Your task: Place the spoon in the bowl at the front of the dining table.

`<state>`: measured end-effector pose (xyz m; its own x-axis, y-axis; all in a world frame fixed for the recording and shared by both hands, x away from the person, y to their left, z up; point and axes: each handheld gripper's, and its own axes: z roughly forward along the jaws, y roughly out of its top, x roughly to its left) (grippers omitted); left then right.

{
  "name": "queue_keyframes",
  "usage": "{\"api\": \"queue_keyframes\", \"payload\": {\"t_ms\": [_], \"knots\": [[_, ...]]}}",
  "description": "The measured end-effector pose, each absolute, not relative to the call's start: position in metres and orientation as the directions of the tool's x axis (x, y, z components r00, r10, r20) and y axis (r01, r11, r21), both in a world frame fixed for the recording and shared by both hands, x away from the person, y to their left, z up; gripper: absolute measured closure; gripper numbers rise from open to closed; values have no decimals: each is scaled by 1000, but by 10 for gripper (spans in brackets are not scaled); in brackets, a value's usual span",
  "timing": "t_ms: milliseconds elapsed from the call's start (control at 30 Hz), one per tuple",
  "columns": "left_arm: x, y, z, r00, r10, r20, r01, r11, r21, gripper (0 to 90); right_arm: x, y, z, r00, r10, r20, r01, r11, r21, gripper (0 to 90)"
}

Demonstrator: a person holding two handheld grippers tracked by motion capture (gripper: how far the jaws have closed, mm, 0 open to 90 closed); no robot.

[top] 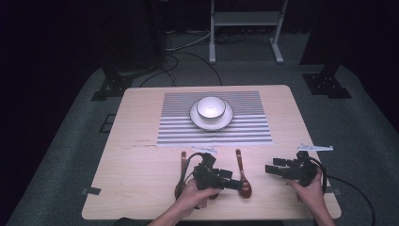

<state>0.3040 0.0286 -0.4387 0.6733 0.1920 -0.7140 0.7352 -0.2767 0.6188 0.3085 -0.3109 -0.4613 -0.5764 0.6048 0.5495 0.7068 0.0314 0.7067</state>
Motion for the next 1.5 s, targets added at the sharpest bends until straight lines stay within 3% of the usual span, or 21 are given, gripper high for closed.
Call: {"api": "queue_keyframes", "payload": {"t_ms": [433,767,1000,1500], "knots": [[290,-15,-461,617,176,-767,759,-391,521,46,312,-306,-463,-581,598,553,713,46,700,181],[290,-25,-468,608,186,-772,761,-414,499,47,313,-305,-464,-582,595,554,715,50,697,181],[289,-32,-478,603,242,-760,760,-465,454,60,312,-305,-463,-586,595,550,712,53,701,181],[289,-30,-479,596,234,-769,765,-458,453,61,313,-304,-445,-596,605,529,699,67,712,181]]}}
